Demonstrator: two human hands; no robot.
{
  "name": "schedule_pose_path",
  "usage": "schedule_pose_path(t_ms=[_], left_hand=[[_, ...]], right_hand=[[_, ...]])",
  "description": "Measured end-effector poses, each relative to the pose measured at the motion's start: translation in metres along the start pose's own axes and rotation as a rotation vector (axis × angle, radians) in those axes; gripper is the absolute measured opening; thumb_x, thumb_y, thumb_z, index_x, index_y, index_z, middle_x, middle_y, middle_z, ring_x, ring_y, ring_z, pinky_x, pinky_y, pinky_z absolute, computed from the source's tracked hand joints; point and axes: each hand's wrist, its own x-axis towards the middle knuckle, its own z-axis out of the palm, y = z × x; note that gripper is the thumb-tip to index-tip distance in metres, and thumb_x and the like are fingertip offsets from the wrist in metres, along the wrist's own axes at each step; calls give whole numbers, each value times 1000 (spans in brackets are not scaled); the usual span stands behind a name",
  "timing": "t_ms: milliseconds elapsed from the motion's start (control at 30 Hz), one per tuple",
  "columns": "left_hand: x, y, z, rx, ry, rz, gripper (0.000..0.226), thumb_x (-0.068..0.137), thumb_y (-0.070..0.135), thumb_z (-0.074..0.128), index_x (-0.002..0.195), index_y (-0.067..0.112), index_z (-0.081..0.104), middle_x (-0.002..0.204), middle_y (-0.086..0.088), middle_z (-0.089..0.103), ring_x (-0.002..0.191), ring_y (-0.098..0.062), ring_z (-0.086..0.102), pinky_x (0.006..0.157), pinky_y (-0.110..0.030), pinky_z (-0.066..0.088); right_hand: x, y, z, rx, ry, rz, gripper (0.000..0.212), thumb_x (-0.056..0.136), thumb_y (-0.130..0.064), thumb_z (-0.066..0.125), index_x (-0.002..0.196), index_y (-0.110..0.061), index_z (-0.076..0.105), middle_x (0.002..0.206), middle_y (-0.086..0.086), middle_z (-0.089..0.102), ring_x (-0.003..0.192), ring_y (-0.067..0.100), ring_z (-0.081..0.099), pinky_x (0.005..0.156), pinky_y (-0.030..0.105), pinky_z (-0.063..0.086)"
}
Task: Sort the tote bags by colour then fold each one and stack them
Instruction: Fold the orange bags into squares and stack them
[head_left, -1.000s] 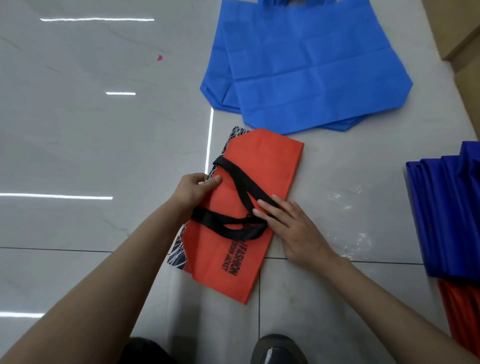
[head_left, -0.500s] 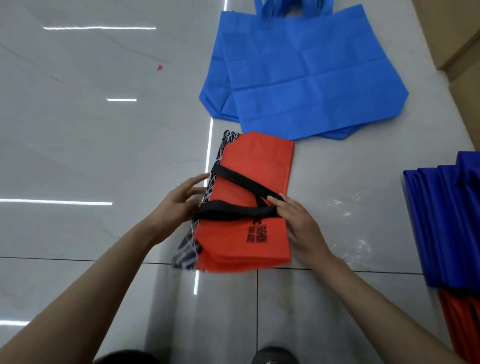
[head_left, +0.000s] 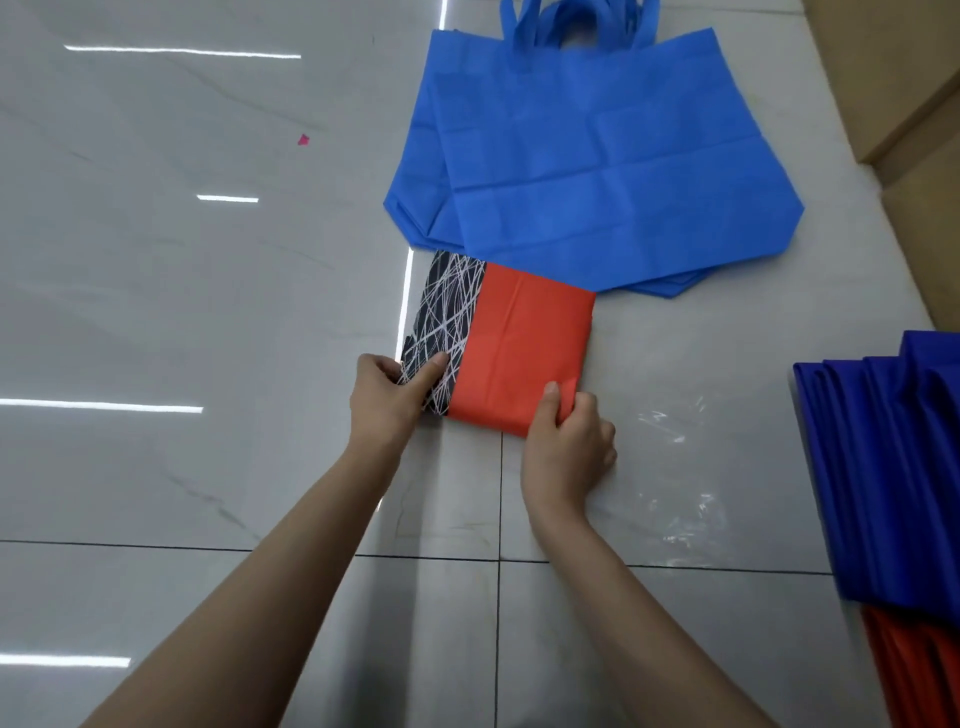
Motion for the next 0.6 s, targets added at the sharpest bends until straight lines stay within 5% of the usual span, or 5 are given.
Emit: schedule_pose_path(t_ms=[100, 300, 433, 533, 600], left_hand=[[5, 0, 5, 168, -6, 66, 52, 80, 37, 72, 109, 8, 41, 93, -9, 55, 83, -24, 56, 73, -34, 47], [22, 1, -16, 516, -222, 429, 42, 81, 28, 71, 115, 10, 53, 93, -6, 49, 82, -21, 51, 66, -20, 30], [34, 3, -27, 774, -163, 510, 47, 83, 33, 68, 124, 16, 54, 110, -9, 50, 102, -28, 52, 86, -34, 35], [14, -1, -8, 871, 151, 662, 41, 87, 21, 62, 126, 14, 54, 133, -15, 47, 119, -35, 45, 99, -44, 29], [-11, -14, 16, 833, 109, 715, 38, 94, 27, 47, 129, 13, 53, 142, -12, 44, 130, -32, 40, 105, -46, 30]], right_hand=[[4, 0, 0, -150, 41, -9, 37, 87, -29, 59, 118, -9, 52, 118, 15, 58, 114, 34, 47, 91, 40, 31], [39, -6, -10, -396, -218, -832, 52, 93, -34, 34, 143, -25, 37, 153, 8, 28, 141, 28, 22, 114, 47, 11], [62, 0, -1, -592, -534, -810, 54, 97, -49, 17, 149, -33, 22, 159, 0, 12, 146, 24, 9, 116, 42, 6], [55, 9, 9, -603, -499, -762, 59, 94, -50, 11, 150, -31, 18, 159, 1, 11, 146, 24, 7, 116, 40, 6], [49, 8, 12, -589, -444, -726, 59, 94, -49, 10, 149, -30, 22, 158, 3, 15, 146, 25, 9, 116, 42, 8]])
